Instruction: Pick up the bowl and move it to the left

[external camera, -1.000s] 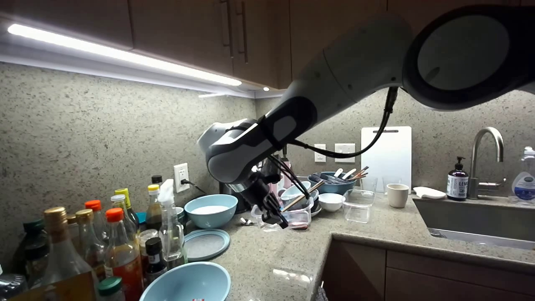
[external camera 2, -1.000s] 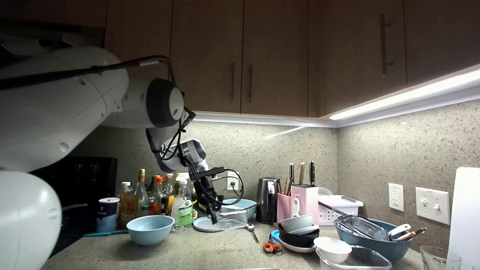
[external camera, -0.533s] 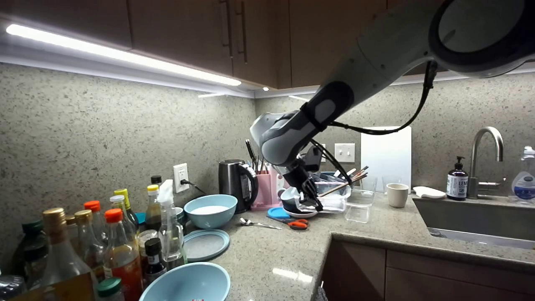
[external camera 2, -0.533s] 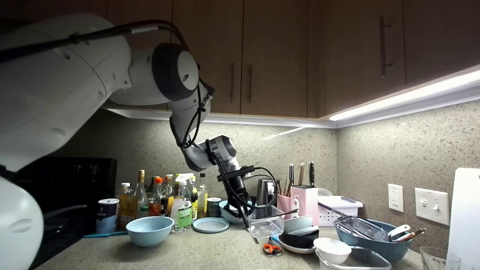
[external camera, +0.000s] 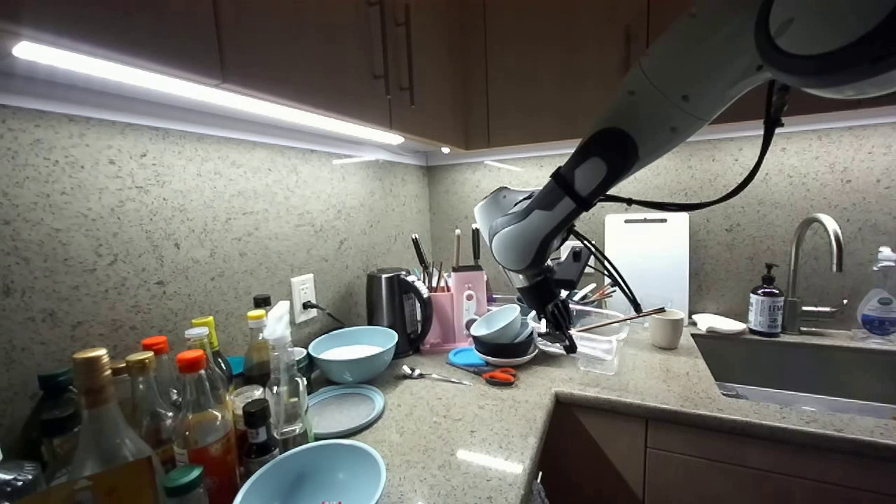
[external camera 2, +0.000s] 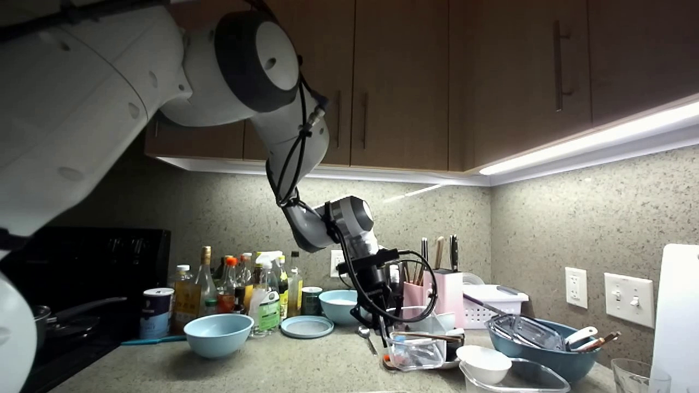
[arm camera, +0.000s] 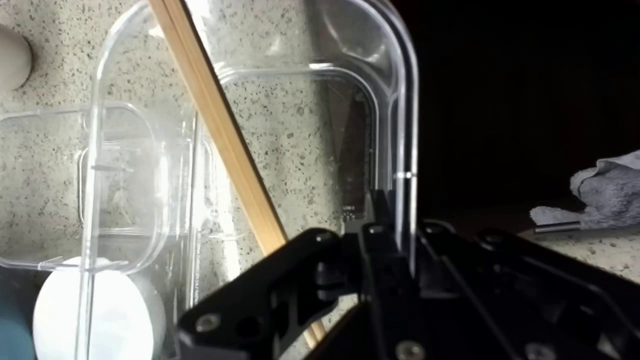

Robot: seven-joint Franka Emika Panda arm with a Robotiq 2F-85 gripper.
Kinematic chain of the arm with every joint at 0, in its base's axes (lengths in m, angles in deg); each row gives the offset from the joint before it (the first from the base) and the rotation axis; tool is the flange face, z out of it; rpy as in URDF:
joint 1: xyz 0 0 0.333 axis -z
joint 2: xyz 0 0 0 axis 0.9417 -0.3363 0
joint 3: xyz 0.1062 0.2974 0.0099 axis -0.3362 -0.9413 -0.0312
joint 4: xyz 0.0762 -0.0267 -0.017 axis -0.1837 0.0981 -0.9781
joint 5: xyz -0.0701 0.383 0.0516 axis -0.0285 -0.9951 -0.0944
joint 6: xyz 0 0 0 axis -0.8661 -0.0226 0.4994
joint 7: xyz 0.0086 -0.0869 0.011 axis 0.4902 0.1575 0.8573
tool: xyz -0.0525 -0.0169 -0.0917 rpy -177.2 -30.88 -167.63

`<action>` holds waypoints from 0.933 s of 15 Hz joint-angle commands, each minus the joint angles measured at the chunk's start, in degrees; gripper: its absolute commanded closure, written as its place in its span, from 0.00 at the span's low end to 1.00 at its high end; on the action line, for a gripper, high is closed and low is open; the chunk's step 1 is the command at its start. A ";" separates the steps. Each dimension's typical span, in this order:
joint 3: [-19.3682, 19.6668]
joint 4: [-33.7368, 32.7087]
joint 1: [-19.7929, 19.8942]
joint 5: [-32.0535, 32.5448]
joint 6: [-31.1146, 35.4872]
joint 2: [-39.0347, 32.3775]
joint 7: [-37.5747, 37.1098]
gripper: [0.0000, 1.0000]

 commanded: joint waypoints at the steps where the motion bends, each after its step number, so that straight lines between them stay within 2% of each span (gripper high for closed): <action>1: -0.26 -0.15 -0.17 0.02 -0.16 -0.11 0.00 0.94; 4: 1.46 -0.75 -0.97 9.00 1.99 -0.80 3.17 0.94; 8: 3.42 -1.48 2.51 18.66 3.86 -1.06 11.31 0.94; 10: 3.98 -2.57 5.30 19.69 5.77 -1.89 13.51 0.93; 12: 4.18 -3.32 8.30 17.99 7.70 -2.80 15.24 0.94; 14: 3.89 -5.11 11.31 13.10 5.96 -4.41 15.60 0.94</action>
